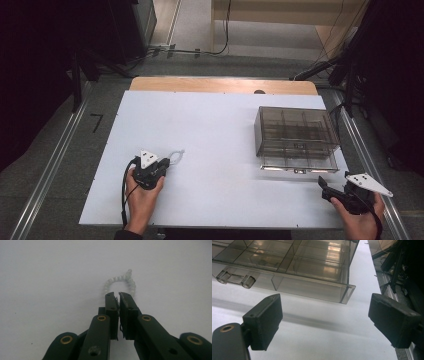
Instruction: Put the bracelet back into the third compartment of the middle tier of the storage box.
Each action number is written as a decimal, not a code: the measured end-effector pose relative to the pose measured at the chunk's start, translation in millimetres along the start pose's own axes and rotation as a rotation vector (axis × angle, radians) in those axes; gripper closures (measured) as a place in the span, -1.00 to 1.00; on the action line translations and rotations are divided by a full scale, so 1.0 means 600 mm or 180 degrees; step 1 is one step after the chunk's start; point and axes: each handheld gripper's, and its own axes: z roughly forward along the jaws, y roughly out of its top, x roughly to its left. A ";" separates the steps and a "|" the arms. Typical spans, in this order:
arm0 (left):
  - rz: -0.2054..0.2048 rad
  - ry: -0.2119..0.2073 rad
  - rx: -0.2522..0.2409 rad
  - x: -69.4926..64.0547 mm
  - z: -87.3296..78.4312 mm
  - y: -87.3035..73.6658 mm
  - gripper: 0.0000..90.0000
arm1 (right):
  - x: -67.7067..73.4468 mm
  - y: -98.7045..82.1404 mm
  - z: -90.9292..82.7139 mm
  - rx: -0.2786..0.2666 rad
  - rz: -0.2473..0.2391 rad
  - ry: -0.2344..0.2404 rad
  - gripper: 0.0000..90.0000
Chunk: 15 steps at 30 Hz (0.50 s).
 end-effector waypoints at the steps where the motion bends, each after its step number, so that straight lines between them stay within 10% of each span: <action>1: -0.0013 -0.0024 -0.0014 0.000 -0.003 0.002 0.92 | 0.000 0.000 0.000 0.0000 0.0003 -0.0005 -0.77; 15: -0.0043 -0.0244 -0.0232 -0.024 -0.029 0.020 0.92 | 0.000 0.000 0.000 -0.0001 0.0006 0.0012 -0.77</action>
